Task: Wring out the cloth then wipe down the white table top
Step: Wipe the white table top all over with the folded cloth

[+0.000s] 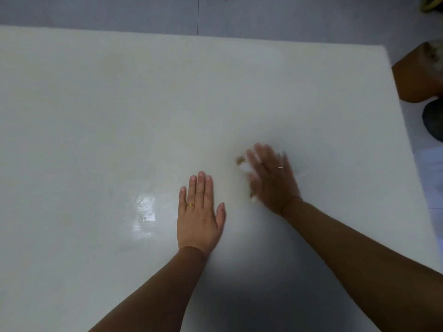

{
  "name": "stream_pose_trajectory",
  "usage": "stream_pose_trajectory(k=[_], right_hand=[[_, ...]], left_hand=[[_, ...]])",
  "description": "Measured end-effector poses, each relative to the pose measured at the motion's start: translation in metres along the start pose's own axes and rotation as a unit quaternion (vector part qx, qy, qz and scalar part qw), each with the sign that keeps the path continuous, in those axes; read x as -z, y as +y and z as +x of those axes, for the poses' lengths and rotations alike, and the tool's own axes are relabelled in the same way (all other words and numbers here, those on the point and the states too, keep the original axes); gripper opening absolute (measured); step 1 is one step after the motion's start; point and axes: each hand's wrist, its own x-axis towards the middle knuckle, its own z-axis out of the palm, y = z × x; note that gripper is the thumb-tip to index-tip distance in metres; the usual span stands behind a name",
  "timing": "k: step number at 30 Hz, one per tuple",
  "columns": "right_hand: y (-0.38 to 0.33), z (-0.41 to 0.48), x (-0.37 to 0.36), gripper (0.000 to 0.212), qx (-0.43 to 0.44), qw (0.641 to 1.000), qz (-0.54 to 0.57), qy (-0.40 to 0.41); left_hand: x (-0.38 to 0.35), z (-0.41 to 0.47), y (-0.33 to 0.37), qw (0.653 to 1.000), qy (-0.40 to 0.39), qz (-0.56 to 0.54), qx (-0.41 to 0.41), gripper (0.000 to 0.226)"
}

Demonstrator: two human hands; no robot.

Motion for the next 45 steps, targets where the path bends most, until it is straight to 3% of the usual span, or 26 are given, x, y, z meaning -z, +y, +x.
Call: stream_pose_trajectory(k=[3, 5, 7, 9, 11, 13, 15, 17, 19, 21, 23, 26, 28, 31, 33, 34, 37, 39, 40, 42, 45], right_hand=[[0.005, 0.022, -0.003, 0.057, -0.258, 0.965, 0.055, 0.006], [-0.027, 0.033, -0.006, 0.059, -0.349, 0.935, 0.069, 0.011], [-0.064, 0.036, -0.008, 0.061, -0.277, 0.959, 0.057, -0.004], [-0.076, 0.029, -0.005, 0.061, -0.129, 0.991, 0.036, -0.021], [-0.050, 0.030, 0.001, 0.058, 0.001, 1.000, 0.026, -0.012], [-0.013, 0.037, 0.003, 0.054, 0.040, 0.999, -0.008, 0.011], [0.016, 0.052, 0.005, 0.055, -0.084, 0.996, 0.022, -0.004], [0.016, 0.068, 0.001, 0.057, -0.287, 0.955, 0.067, 0.014], [-0.018, 0.082, -0.002, 0.059, -0.402, 0.911, 0.084, 0.021], [-0.056, 0.087, -0.003, 0.060, -0.335, 0.938, 0.087, 0.016], [-0.069, 0.080, 0.000, 0.059, -0.151, 0.987, 0.060, -0.010], [-0.020, 0.085, 0.005, 0.056, 0.068, 0.998, 0.018, 0.000], [0.020, 0.098, 0.007, 0.055, 0.015, 1.000, 0.001, 0.000], [0.035, 0.122, 0.006, 0.057, -0.270, 0.961, 0.054, 0.012], [0.006, 0.136, 0.006, 0.059, -0.357, 0.930, 0.083, 0.009], [-0.012, 0.139, 0.005, 0.059, -0.327, 0.941, 0.083, 0.004], [-0.031, 0.133, 0.007, 0.059, -0.081, 0.996, 0.043, -0.020], [0.003, 0.139, 0.012, 0.057, 0.045, 0.999, 0.016, -0.007], [0.024, 0.143, 0.012, 0.054, 0.049, 0.999, -0.007, 0.001], [0.063, 0.157, 0.012, 0.054, -0.066, 0.998, -0.013, -0.009], [0.066, 0.179, 0.012, 0.056, -0.300, 0.953, 0.045, 0.000]], left_hand=[[-0.001, 0.001, 0.000, 1.000, -0.004, 0.000, 0.003, 0.068], [-0.002, 0.001, 0.000, 1.000, -0.010, 0.003, 0.005, 0.068], [-0.002, 0.001, -0.001, 1.000, -0.015, 0.008, 0.008, 0.068], [-0.001, 0.001, 0.000, 1.000, -0.019, 0.012, 0.007, 0.067], [0.000, 0.001, -0.001, 1.000, -0.021, 0.010, 0.007, 0.067], [0.001, 0.001, 0.000, 1.000, -0.019, 0.003, 0.007, 0.068], [0.002, 0.002, 0.001, 1.000, -0.022, 0.002, 0.007, 0.068], [0.001, 0.002, 0.000, 1.000, -0.023, 0.004, 0.008, 0.068], [0.000, 0.003, 0.000, 1.000, -0.027, 0.010, 0.011, 0.068], [0.000, 0.002, 0.000, 0.999, -0.031, 0.013, 0.016, 0.067], [0.002, 0.001, 0.000, 0.999, -0.033, 0.007, 0.018, 0.066], [0.009, 0.008, 0.002, 0.999, -0.023, -0.021, 0.003, 0.066], [0.015, 0.026, 0.005, 0.999, -0.010, -0.036, -0.004, 0.066], [0.026, 0.072, 0.015, 0.998, 0.023, -0.052, -0.011, 0.064], [0.032, 0.107, 0.022, 0.998, 0.044, -0.049, -0.006, 0.063], [0.034, 0.123, 0.024, 0.998, 0.050, -0.047, 0.000, 0.061], [0.030, 0.152, 0.018, 0.998, 0.050, -0.039, 0.027, 0.061], [0.024, 0.156, 0.010, 0.997, 0.050, -0.029, 0.041, 0.063], [0.022, 0.155, 0.008, 0.997, 0.055, -0.025, 0.042, 0.063], [0.020, 0.155, 0.009, 0.997, 0.063, -0.016, 0.042, 0.063], [0.017, 0.156, 0.010, 0.997, 0.065, -0.006, 0.050, 0.063]])
